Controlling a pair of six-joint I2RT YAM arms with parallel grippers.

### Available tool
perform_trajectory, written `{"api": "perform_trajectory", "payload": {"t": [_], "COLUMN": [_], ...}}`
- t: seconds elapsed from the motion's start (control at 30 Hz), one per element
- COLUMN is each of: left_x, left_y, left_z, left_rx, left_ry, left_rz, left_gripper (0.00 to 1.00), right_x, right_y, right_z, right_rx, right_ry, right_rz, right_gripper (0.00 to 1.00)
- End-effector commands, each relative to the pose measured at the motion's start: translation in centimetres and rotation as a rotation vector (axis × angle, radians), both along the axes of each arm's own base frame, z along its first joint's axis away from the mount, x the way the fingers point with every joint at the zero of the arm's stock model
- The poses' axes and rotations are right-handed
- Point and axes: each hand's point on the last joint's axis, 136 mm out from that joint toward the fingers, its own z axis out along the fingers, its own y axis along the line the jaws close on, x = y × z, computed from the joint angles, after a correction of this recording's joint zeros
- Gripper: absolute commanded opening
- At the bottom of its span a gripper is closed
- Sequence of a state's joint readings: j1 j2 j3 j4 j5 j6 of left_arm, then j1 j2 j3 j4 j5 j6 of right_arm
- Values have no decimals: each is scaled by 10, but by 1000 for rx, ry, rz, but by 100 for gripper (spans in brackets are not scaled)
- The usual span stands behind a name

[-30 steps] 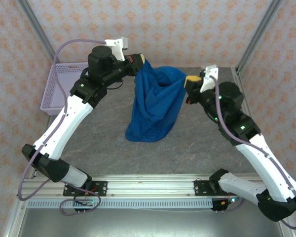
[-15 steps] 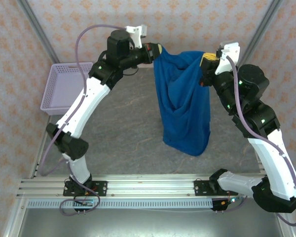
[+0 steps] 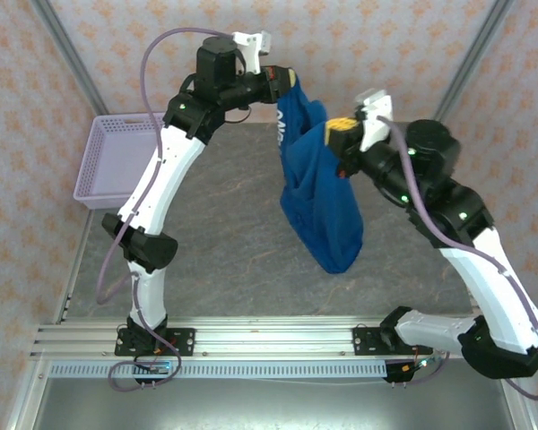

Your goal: Fold the inside-out t-shirt

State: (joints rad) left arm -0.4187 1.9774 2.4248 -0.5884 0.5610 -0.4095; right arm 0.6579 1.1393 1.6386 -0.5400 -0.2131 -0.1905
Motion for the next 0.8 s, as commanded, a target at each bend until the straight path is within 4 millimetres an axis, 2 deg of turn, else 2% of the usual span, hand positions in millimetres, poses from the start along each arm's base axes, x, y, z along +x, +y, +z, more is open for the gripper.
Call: {"api": "perform_trajectory", "payload": {"t": [0.0, 0.1, 0.23, 0.33, 0.43, 0.53, 0.6, 0.7, 0.77], "left_x": [-18, -42, -87, -122, -161, -193, -200, -190, -178], "left_y": [42, 49, 45, 22, -14, -39, -44, -39, -31], "left_z": [1, 4, 26, 37, 50, 58, 56, 33, 9], "left_rx": [94, 74, 20, 28, -2, -33, -53, -26, 11], "left_ry": [-17, -40, -116, -165, -196, -212, -200, -154, -117], "left_rz": [75, 71, 28, -46, -184, -298, -313, -245, -167], "left_gripper": [0, 0, 0, 0, 0, 0, 0, 0, 0], "right_x": [2, 8, 9, 5, 1, 0, 5, 17, 40], "right_y": [7, -30, -94, -137, -164, -165, -154, -129, -98], "right_z": [-24, -10, 22, 47, 71, 91, 97, 92, 71], "right_rx": [-16, -34, -36, -22, -33, -34, -35, -43, -62], "right_ry": [69, 0, -107, -176, -227, -259, -257, -220, -156], "right_rz": [14, -167, -438, -606, -722, -722, -674, -565, -463], "right_gripper": [0, 0, 0, 0, 0, 0, 0, 0, 0]}}
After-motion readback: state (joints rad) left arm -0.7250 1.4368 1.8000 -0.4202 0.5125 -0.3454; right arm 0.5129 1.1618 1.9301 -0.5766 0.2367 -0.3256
